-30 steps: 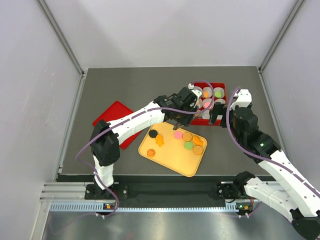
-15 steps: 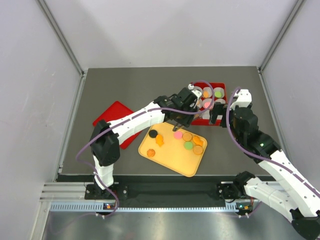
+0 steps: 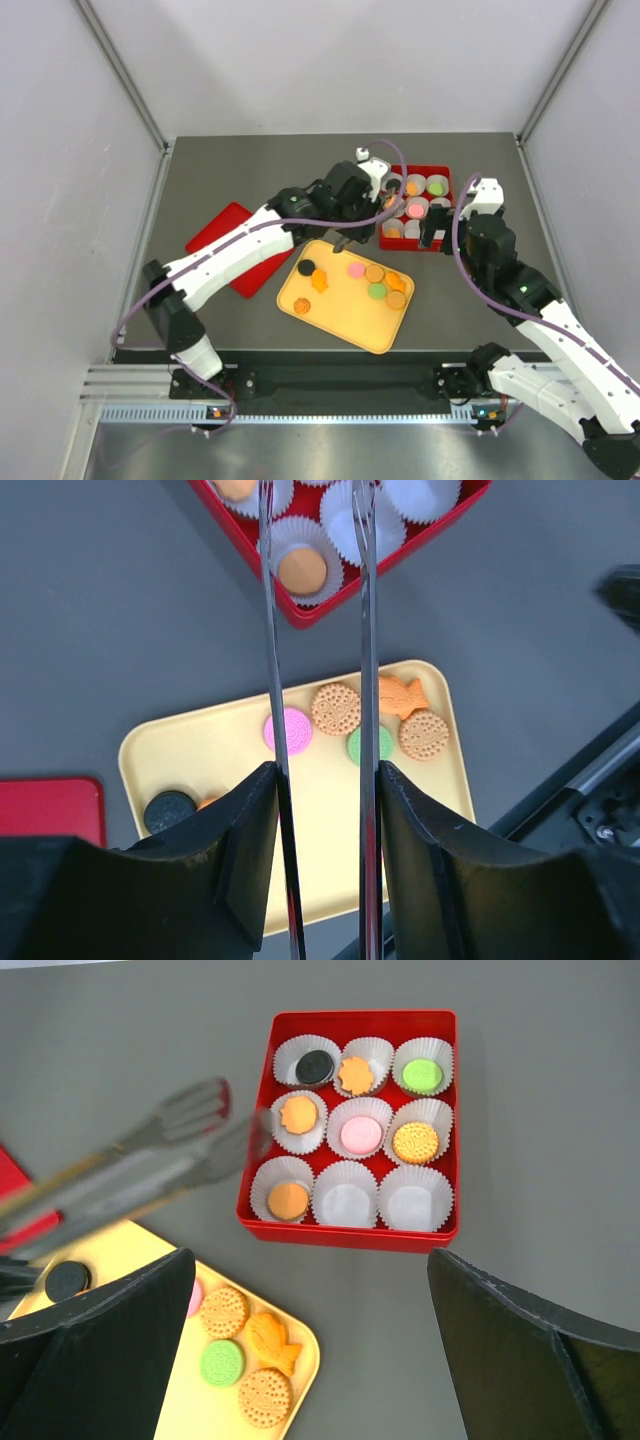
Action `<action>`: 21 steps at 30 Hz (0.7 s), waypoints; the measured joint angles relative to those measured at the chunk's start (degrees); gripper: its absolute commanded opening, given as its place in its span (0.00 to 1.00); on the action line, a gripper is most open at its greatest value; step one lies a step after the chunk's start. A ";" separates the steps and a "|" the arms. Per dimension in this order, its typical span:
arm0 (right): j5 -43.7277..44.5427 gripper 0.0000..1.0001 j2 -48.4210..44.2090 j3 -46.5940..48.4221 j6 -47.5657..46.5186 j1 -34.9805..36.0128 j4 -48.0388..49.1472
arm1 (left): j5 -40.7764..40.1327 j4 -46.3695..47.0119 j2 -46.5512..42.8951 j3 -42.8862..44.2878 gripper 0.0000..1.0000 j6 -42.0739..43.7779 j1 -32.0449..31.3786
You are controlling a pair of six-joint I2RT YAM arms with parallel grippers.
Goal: Pack the cookies
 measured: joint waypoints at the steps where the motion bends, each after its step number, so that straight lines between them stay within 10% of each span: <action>1: 0.00 1.00 0.00 0.00 0.00 0.00 0.00 | -0.15 -0.04 -1.64 -0.20 0.47 -0.02 0.00; 21: 0.15 1.00 1.16 0.00 0.00 -0.04 -0.04 | -0.94 -7.91 -17.70 -24.65 0.48 -3.23 -0.55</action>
